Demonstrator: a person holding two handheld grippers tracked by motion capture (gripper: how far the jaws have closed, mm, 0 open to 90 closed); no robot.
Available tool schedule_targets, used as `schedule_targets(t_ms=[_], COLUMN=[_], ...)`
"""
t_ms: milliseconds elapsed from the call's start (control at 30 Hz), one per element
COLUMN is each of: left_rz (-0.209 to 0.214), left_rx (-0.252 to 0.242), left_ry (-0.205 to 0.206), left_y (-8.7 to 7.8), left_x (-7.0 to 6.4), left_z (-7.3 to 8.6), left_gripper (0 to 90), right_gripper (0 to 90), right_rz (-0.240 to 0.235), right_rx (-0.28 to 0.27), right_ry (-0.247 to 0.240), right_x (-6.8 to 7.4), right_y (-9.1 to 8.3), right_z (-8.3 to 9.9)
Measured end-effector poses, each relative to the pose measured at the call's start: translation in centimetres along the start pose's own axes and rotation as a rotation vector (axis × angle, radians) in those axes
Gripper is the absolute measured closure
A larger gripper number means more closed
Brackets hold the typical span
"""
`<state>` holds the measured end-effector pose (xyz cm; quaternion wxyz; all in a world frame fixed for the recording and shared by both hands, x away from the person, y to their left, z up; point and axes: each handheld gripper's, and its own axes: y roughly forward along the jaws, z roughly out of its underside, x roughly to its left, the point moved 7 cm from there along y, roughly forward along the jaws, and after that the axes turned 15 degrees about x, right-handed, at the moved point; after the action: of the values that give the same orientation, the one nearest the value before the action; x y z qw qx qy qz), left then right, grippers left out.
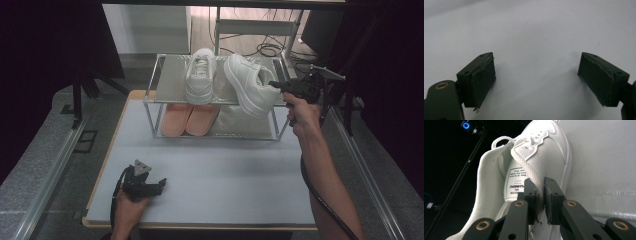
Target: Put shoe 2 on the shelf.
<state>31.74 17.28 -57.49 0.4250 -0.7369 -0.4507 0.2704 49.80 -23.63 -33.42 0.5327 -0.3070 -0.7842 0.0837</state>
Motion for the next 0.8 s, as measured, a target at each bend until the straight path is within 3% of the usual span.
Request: schedule_targets(t_ms=[333,567,800], left_rz=[-0.001,-0.001,-0.003], left_rx=[0.0,0.0,0.002], left_ry=[0.001,0.001,0.006], left_y=[0.0,0.0,0.0], left_x=[0.0,0.0,0.0], left_z=[0.0,0.0,0.0], left_gripper=[14.5,14.5,14.6], right_gripper=[80.5,79.4,76.1], right_rz=[0.063,0.108,0.115], right_rx=[-0.072,-0.087,-0.097], right_ry=[0.024,0.029,0.01], right_x=[0.5,0.9,1.3], right_y=[2.2,3.4,4.1], right_z=[-1.4,-1.8,-1.8])
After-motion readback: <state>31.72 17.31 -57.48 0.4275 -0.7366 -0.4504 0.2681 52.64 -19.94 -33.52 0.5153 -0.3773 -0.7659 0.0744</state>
